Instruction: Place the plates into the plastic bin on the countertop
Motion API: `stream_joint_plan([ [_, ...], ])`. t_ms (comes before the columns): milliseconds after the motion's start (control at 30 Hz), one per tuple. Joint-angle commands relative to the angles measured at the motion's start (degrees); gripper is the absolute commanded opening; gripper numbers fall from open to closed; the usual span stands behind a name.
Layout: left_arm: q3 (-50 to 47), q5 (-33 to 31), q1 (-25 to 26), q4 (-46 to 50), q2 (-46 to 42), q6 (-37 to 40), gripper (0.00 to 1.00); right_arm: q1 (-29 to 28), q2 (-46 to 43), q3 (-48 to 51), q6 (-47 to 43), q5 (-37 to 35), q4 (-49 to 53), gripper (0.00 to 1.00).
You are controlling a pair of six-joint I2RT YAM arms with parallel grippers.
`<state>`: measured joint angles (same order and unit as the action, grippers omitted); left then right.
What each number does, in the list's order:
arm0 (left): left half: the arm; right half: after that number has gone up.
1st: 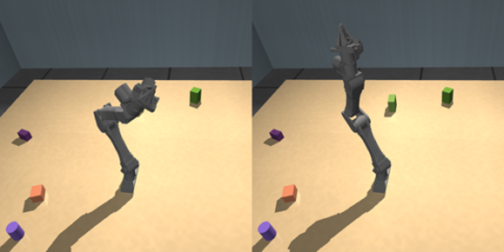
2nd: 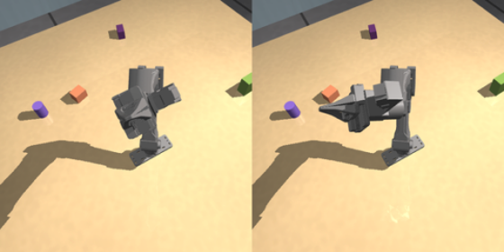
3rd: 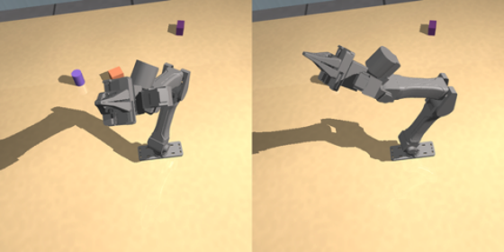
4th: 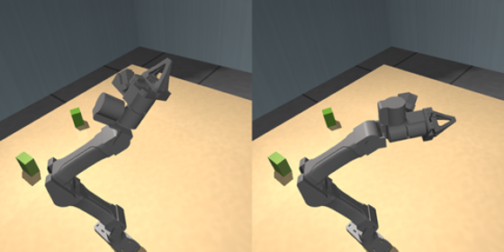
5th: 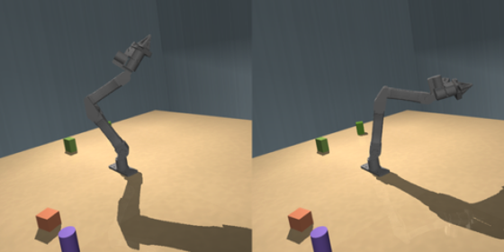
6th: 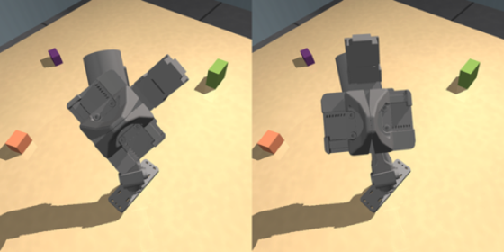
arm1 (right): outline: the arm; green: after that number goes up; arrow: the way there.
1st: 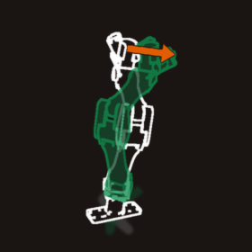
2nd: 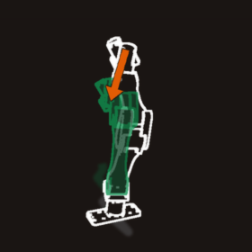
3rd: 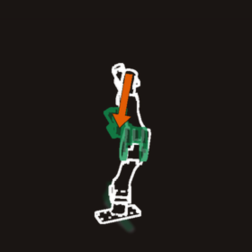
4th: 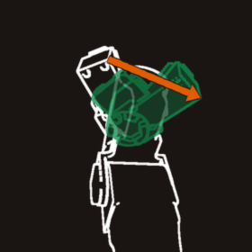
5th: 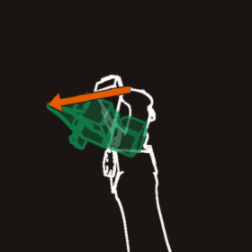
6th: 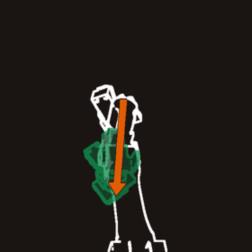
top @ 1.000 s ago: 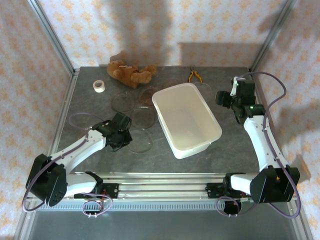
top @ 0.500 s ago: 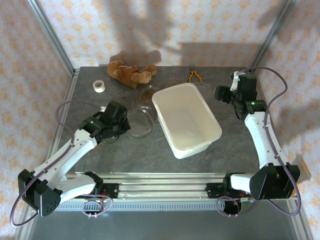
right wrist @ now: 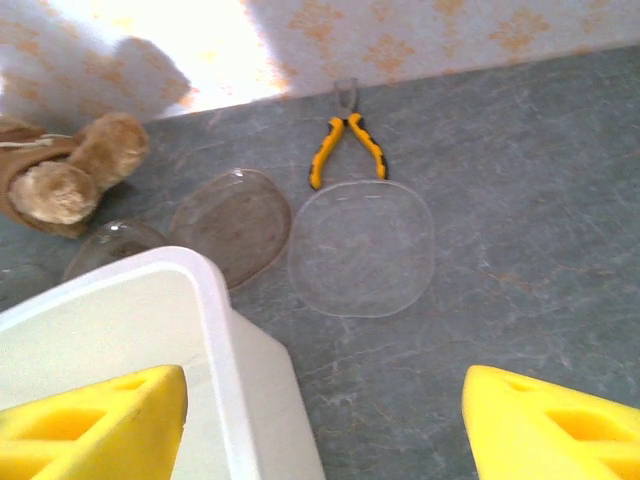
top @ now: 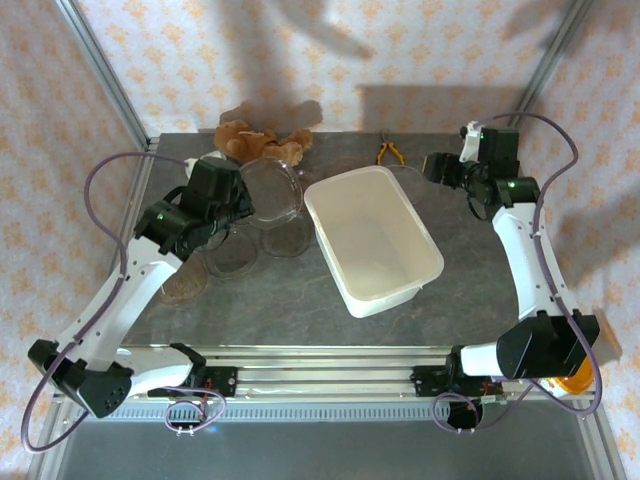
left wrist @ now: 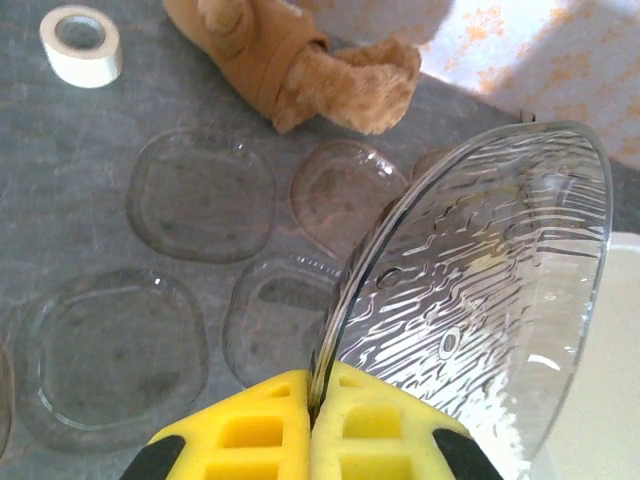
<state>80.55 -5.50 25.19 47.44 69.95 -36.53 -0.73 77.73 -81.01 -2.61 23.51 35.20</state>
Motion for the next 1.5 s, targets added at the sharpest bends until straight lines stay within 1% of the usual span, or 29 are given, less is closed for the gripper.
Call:
stream_joint_plan([
  [0, 5.3, 3.5, -0.3, -2.3, 3.6, 4.7, 0.00, -0.6, 0.7, -4.6, 0.5, 5.3, 3.6, 0.73],
  [267, 14.1, 13.6, 0.1, -8.0, 10.5, 7.7, 0.00, -3.9, 2.1, -13.5, 1.8, 10.8, 7.2, 0.71],
  [400, 16.9, 18.2, 2.1, -9.7, 14.1, 8.7, 0.00, -6.6, 2.3, -16.0, 1.6, 12.7, 7.7, 0.70],
  [633, 21.6, 19.7, 6.9, -9.4, 20.5, 11.2, 0.00, -10.3, 3.4, -19.0, -0.9, 15.7, 9.5, 0.68],
  [767, 24.1, 19.7, 8.7, -8.6, 23.4, 12.5, 0.00, -11.2, 4.2, -19.5, -2.0, 17.0, 11.7, 0.66],
  [933, 27.8, 20.1, 9.9, -6.7, 26.7, 13.8, 0.00, -13.0, 4.3, -17.9, -5.4, 18.6, 13.5, 0.64],
  [1000, 28.3, 20.8, 10.0, -6.8, 27.2, 13.8, 0.00, -13.2, 5.0, -17.8, -6.1, 16.8, 14.6, 0.63],
  [1133, 28.8, 21.2, 10.1, -6.5, 27.8, 14.0, 0.00, -13.2, 6.5, -18.3, -6.9, 11.2, 15.7, 0.57],
  [1233, 29.2, 21.1, 10.1, -6.0, 27.7, 14.1, 0.00, -13.2, 6.8, -17.9, -6.5, 6.7, 14.8, 0.53],
  [1300, 29.3, 21.1, 10.1, -5.9, 27.7, 14.2, 0.00, -13.2, 6.7, -17.4, -6.1, 4.6, 13.8, 0.52],
  [1467, 29.5, 20.5, 10.1, -5.3, 27.7, 14.6, 0.00, -13.2, 6.9, -16.3, -5.4, 4.3, 11.9, 0.52],
])
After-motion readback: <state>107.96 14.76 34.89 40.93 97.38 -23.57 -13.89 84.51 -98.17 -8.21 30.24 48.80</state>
